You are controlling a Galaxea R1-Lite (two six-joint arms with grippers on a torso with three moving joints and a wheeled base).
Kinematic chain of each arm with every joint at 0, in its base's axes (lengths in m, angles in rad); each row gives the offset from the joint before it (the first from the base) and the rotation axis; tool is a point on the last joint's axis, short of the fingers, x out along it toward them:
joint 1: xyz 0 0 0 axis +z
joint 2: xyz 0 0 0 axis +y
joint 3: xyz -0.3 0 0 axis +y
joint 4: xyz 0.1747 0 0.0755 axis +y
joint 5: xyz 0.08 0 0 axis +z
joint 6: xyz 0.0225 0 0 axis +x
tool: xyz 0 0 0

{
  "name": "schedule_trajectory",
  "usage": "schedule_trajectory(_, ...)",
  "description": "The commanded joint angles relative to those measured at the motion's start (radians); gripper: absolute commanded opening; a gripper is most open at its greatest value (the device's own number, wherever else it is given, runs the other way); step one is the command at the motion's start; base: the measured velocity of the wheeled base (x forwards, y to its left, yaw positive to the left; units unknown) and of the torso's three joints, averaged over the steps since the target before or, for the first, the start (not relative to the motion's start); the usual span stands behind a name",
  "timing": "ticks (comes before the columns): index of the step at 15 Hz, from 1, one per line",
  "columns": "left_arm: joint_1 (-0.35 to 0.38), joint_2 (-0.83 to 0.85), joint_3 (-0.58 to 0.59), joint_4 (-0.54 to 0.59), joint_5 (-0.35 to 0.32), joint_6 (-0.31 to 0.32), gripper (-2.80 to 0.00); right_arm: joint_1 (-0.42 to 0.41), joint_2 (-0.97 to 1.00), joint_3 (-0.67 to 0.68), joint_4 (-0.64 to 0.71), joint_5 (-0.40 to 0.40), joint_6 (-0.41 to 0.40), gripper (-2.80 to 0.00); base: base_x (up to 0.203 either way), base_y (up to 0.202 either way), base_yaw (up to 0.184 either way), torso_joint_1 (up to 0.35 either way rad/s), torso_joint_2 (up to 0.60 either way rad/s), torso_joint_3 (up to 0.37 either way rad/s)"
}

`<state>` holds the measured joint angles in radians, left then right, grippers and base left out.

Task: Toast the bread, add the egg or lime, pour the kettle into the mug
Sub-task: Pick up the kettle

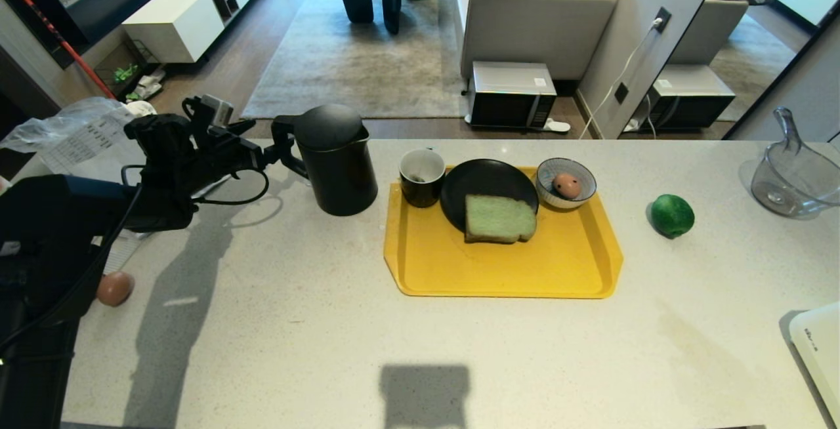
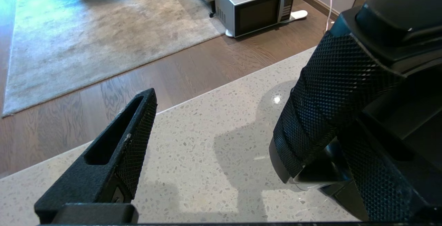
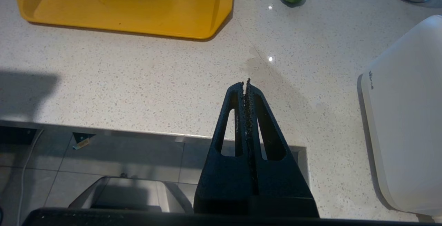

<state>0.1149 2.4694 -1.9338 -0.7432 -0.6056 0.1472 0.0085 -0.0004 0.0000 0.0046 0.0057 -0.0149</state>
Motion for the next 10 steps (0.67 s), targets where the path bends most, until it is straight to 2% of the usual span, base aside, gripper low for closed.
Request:
schedule_trajectory(1,0.003,-0.003,0.000,-0.005,-0.002,0.000,0.00,0.001,0.002,0.000,0.000,0.000,0.000,-2.80,0.000,0.000,0.000,0.000,0.00,0.000)
schedule_trajectory(10,0.010,-0.028,-0.001,0.002,0.003,-0.005,0.00,0.001,0.000,0.000,0.000,0.000,0.000,-2.80,0.000,0.000,0.000,0.000,0.00,0.000)
